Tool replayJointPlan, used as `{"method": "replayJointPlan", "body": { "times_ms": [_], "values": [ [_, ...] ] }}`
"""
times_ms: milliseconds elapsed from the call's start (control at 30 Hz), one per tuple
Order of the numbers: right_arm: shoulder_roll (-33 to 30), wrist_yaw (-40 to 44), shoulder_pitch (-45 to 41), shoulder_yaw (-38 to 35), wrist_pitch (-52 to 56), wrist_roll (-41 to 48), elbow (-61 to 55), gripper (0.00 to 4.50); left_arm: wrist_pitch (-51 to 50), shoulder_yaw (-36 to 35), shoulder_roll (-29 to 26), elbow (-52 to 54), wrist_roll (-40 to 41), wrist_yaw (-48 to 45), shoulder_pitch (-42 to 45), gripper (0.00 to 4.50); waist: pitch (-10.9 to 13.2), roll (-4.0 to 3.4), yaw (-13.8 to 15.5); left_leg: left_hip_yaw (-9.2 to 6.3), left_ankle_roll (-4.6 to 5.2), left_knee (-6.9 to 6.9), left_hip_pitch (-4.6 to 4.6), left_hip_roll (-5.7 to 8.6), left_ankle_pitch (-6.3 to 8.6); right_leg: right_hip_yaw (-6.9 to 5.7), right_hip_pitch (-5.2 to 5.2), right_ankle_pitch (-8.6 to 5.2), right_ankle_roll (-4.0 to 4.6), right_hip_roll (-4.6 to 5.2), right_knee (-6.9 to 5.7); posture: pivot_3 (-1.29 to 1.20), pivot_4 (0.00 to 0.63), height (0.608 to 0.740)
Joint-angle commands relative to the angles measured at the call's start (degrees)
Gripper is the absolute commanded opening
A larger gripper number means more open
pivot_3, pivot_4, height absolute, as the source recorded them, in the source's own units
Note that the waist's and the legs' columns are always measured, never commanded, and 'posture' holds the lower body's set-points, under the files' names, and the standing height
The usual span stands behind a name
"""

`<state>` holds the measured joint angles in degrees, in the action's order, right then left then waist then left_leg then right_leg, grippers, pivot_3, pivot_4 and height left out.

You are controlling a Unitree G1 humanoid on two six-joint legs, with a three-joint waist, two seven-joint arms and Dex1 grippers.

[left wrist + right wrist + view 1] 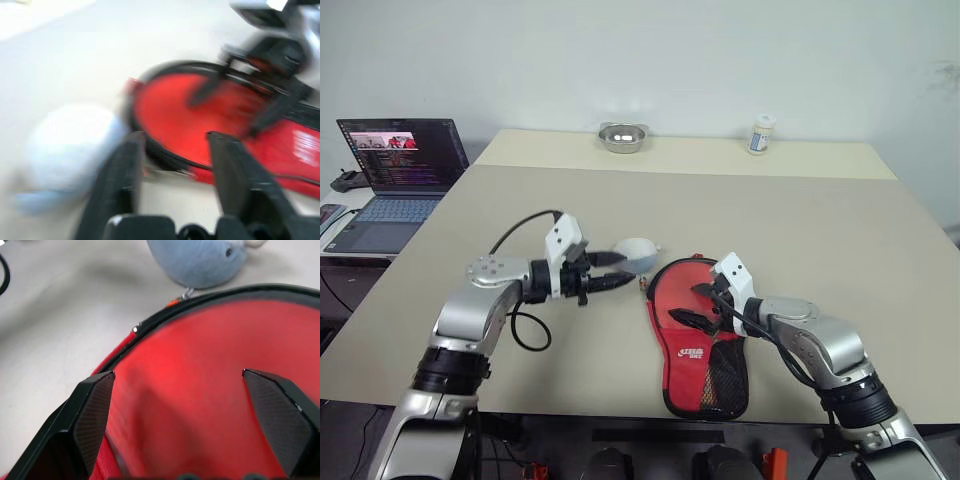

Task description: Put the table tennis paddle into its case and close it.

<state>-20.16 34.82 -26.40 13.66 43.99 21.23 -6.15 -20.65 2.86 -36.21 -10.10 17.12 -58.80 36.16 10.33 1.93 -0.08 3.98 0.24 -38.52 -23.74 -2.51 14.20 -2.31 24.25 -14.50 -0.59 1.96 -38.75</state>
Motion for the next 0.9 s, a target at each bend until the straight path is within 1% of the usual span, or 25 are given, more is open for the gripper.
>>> {"method": "replayJointPlan", "body": {
  "times_ms": [33, 100, 167, 267, 367, 433, 533, 633, 767, 800, 900],
  "values": [
    [0.1, 0.4, -0.7, 1.1, -1.8, -2.0, -0.1, 4.50, 4.7, 1.2, 1.4, -4.9, -4.4, 2.7, 4.5, 3.58, 0.0, 0.00, 0.0, 0.02, 0.00, 0.00, 0.00, 0.01, 0.00, 0.02, 0.00, 0.01, 0.01, 0.00, -0.01, 0.00, 0.150, 0.740],
    [0.3, 0.3, -0.4, 1.3, -1.7, -2.5, -0.5, 4.50, 6.2, 2.3, 3.0, -9.1, -6.0, 2.9, 7.3, 4.25, 0.0, 0.00, 0.0, 0.03, 0.00, -0.01, 0.00, 0.01, 0.00, 0.02, 0.00, 0.04, 0.07, 0.00, -0.01, 0.00, 0.150, 0.740],
    [0.7, 0.1, -0.4, 1.1, -1.2, -2.6, -1.1, 4.50, 7.4, 3.3, 4.4, -13.4, -7.1, 2.1, 9.7, 4.25, 0.0, 0.00, 0.0, 0.02, 0.00, -0.03, -0.01, 0.01, 0.00, 0.01, 0.00, 0.05, 0.08, 0.00, -0.02, 0.00, 0.150, 0.740],
    [1.5, -1.1, -0.4, 0.9, -0.6, -2.8, -3.0, 4.50, 9.0, 5.7, 7.0, -24.5, -9.9, 0.7, 13.9, 4.25, 0.0, 0.00, 0.0, 0.02, 0.00, -0.07, -0.01, -0.01, 0.00, 0.00, 0.00, 0.05, 0.08, -0.02, -0.04, 0.00, 0.150, 0.740],
    [1.9, -2.1, -0.6, 0.6, -0.3, -3.3, -4.2, 4.50, 11.5, 6.5, 8.8, -33.7, -12.1, 0.7, 17.0, 4.25, 0.0, 0.00, -0.2, 0.04, 0.00, -0.13, -0.02, -0.01, 0.00, 0.01, 0.01, 0.04, 0.06, -0.04, -0.09, 0.00, 0.150, 0.740],
    [1.9, -2.6, -0.7, 0.4, 0.1, -3.5, -5.5, 4.50, 12.9, 6.6, 10.0, -38.6, -13.2, 0.4, 18.5, 4.25, 0.0, 0.00, -0.3, 0.04, 0.00, -0.15, -0.04, -0.03, 0.01, 0.00, 0.04, 0.04, 0.06, -0.05, -0.10, 0.00, 0.150, 0.740],
    [1.8, -3.1, -0.7, 0.1, 0.9, -3.5, -7.1, 4.50, 14.2, 6.5, 11.0, -42.8, -14.5, 0.2, 19.7, 4.25, 0.0, 0.00, -0.2, 0.02, 0.00, -0.15, -0.08, -0.04, 0.01, -0.01, 0.06, 0.04, 0.07, -0.05, -0.09, 0.00, 0.150, 0.740],
    [2.0, -3.9, -0.9, -0.5, 1.7, -3.5, -8.6, 4.50, 14.7, 5.7, 11.9, -44.8, -14.5, 0.2, 20.4, 3.73, 0.0, 0.01, -0.2, 0.03, 0.00, -0.18, -0.09, -0.02, 0.01, 0.00, 0.05, 0.04, 0.07, -0.04, -0.09, 0.00, 0.150, 0.740],
    [2.3, -4.8, -0.9, -0.1, 2.3, -3.9, -8.3, 4.50, 14.4, 5.0, 12.5, -45.1, -14.6, -0.5, 20.8, 2.46, 0.0, 0.01, -0.2, 0.02, 0.00, -0.20, -0.08, -0.03, 0.01, -0.01, 0.04, 0.04, 0.07, -0.03, -0.10, 0.00, 0.150, 0.740],
    [2.3, -5.0, -0.8, 0.3, 2.2, -4.5, -7.6, 4.50, 14.3, 4.9, 12.7, -45.0, -14.6, -0.6, 20.8, 2.05, 0.0, 0.01, -0.2, 0.02, -0.01, -0.20, -0.08, -0.03, 0.01, -0.01, 0.04, 0.04, 0.07, -0.03, -0.10, 0.00, 0.150, 0.740],
    [2.0, -5.3, -0.4, 1.2, 2.2, -5.7, -5.6, 4.50, 13.2, 4.5, 13.1, -44.3, -14.3, -0.6, 21.0, 1.13, 0.0, 0.01, -0.1, 0.02, 0.00, -0.20, -0.09, -0.02, 0.01, -0.01, 0.04, 0.04, 0.08, -0.02, -0.10, 0.00, 0.150, 0.740]
  ]
}}
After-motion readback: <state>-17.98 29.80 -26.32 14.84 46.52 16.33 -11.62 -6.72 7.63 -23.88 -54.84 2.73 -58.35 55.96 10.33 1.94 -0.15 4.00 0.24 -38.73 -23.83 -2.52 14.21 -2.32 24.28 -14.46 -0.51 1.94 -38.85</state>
